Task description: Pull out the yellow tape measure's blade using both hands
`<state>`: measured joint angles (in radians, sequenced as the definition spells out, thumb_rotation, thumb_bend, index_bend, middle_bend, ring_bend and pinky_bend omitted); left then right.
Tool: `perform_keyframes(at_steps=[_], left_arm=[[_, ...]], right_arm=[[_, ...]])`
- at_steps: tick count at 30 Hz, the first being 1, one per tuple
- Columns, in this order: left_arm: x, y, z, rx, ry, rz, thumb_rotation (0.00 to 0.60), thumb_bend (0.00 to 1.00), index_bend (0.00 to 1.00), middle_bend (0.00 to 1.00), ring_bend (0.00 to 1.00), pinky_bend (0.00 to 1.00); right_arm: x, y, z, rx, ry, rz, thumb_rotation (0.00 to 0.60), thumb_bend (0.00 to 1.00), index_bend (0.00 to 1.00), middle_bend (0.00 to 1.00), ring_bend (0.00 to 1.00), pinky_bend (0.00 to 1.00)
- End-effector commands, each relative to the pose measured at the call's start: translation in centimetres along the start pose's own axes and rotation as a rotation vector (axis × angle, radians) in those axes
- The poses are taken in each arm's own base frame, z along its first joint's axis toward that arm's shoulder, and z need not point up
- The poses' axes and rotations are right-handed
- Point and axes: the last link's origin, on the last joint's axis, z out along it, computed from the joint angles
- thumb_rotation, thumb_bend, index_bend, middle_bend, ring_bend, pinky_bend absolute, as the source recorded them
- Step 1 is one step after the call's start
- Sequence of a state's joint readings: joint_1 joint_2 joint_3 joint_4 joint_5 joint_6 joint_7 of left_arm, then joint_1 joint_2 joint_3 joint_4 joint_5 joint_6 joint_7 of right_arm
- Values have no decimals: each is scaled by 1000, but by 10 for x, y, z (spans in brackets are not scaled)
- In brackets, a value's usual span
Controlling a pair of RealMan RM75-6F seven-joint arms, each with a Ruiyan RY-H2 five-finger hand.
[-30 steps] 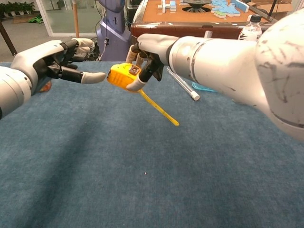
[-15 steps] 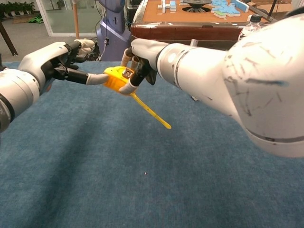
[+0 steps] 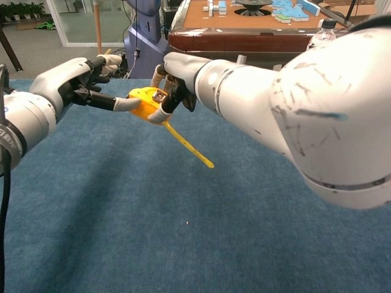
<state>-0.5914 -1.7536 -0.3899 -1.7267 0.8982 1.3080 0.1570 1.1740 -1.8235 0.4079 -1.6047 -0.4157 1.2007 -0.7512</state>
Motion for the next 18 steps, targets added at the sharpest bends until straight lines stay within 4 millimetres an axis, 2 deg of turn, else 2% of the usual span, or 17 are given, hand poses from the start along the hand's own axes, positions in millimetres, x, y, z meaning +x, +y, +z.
perform_keyframes(at_steps=[1, 18], left_arm=[[0, -1, 1, 2, 0, 3, 600, 194, 0, 0, 0, 0], [3, -2, 4, 9, 8, 15, 600, 194, 0, 0, 0, 0]], right_arm=[[0, 0, 0, 0, -1, 2, 600, 774, 806, 776, 758, 437], [1, 3, -2, 1, -7, -1, 600, 782, 809, 778, 764, 437]])
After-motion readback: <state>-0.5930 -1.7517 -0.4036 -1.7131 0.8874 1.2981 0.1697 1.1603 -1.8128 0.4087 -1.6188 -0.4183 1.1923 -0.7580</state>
